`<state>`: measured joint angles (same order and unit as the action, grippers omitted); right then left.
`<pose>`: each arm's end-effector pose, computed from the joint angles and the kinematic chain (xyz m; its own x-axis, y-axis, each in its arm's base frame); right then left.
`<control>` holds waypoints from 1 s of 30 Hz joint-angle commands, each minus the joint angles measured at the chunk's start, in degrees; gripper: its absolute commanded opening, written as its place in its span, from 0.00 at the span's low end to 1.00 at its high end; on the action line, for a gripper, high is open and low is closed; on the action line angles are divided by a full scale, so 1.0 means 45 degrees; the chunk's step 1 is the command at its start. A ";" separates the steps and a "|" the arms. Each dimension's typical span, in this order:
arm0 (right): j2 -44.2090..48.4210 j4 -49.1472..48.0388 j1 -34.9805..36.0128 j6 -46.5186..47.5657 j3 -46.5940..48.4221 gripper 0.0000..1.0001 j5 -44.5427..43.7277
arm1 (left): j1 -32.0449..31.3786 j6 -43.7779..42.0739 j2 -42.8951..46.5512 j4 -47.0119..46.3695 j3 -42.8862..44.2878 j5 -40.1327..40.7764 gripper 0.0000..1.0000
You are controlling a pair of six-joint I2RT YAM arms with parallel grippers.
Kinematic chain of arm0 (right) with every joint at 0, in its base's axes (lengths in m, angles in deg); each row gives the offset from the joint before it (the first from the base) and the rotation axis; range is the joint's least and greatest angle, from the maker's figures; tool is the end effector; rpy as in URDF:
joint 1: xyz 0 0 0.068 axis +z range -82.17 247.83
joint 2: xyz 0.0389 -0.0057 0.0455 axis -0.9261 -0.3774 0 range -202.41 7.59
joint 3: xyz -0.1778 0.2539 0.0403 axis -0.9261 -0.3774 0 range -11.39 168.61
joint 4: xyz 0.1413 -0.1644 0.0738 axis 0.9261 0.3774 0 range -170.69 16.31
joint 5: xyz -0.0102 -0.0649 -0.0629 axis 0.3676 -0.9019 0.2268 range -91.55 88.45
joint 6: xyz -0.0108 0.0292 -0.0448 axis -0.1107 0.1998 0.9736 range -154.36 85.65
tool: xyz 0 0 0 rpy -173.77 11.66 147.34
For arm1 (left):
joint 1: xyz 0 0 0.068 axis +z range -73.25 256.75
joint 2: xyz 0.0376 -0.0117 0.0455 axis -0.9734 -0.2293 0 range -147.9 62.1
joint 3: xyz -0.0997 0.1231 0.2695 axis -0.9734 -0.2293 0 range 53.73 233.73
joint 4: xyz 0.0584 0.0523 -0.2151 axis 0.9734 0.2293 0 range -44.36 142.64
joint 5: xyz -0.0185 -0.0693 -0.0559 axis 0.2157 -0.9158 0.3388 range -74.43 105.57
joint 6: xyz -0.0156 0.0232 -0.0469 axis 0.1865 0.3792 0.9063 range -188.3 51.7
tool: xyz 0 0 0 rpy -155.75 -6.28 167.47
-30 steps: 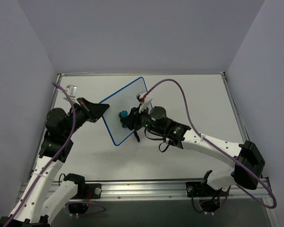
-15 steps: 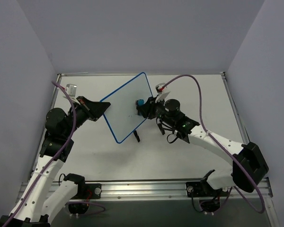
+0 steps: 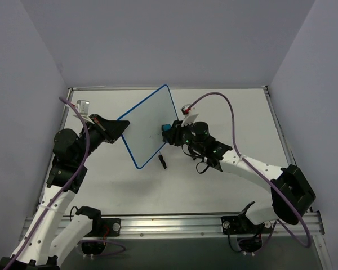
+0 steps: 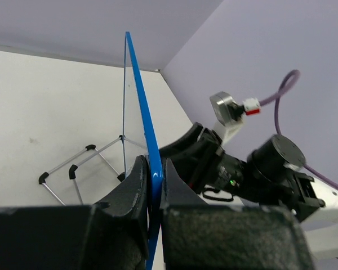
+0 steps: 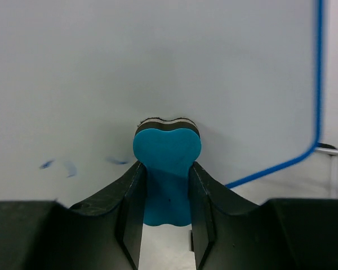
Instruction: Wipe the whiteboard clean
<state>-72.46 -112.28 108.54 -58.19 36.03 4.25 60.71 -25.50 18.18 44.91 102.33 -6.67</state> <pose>0.2151 0.1899 0.3492 -0.3058 0.2672 -0.9138 -0.6581 0.6343 0.4057 0.1039 -0.0443 0.4121 -0.3534 -0.5528 -0.7547 0.5149 0.5586 -0.6503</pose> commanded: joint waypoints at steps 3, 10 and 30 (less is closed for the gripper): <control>0.0348 -0.0536 0.3250 -0.0074 0.1004 0.00 0.0079 | -0.0578 0.3221 0.0405 -0.3900 0.0548 -0.2442 0.02; 0.0562 -0.0362 0.4372 0.0199 0.1494 0.00 -0.0175 | -0.0578 0.3534 0.0229 -0.4212 0.0470 -0.2382 0.02; 0.0815 0.0986 -0.1376 0.0667 0.0576 0.00 0.1112 | -0.0578 0.3456 0.0640 -0.3587 0.0587 -0.2344 0.02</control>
<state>-68.90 -109.00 98.64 -57.23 38.70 5.89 60.41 -20.27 17.90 41.50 101.63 -7.43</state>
